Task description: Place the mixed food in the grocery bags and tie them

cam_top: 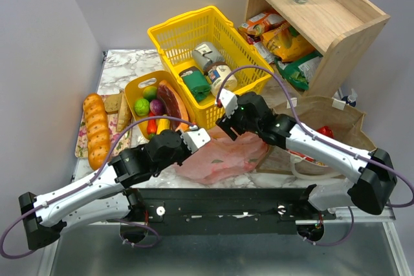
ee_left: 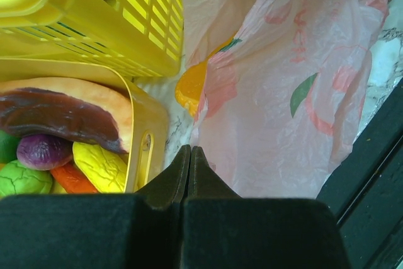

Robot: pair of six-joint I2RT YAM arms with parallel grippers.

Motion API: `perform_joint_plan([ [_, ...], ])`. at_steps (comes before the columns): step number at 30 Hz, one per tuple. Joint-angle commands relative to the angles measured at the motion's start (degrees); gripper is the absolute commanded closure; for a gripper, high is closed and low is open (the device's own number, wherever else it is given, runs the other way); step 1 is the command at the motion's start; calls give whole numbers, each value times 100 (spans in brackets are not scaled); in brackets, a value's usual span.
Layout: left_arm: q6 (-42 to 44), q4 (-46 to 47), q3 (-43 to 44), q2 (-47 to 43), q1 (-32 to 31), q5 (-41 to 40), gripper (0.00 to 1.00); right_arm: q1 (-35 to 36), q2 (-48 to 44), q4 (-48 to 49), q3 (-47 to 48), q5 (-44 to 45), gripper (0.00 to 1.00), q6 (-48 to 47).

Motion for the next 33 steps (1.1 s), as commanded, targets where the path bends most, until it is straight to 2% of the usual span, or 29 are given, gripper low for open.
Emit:
perform_joint_plan([
  [1,126,-31,114,-41,-179,-350,100,-63,357,-380,184,-166,25,-397],
  [5,135,-93,132,-50,-303,-640,100,-72,507,-441,140,-8,32,-450],
  [8,153,-119,132,-137,-320,-755,100,-72,586,-441,-9,351,34,-468],
  [10,153,-119,132,-208,-320,-790,100,-63,630,-275,-149,781,34,-503],
  [18,135,-93,96,-287,-320,-764,100,-72,866,911,-580,1600,34,-573],
  [21,135,-93,96,-340,-320,-790,100,-72,972,1157,-677,1794,41,-591],
  [24,127,-76,79,-392,-320,-808,100,-72,1034,1254,-669,2013,72,-521],
  [25,135,-67,70,-445,-320,-825,100,-72,1043,1255,-651,2092,89,-494],
  [26,135,-67,61,-463,-320,-852,100,-72,1017,1255,-633,2258,96,-451],
  [27,144,-75,61,-489,-320,-869,100,-81,964,1220,-564,2356,99,-328],
  [33,197,-84,123,-586,-320,-1221,100,-72,-186,1001,-291,2445,99,85],
])
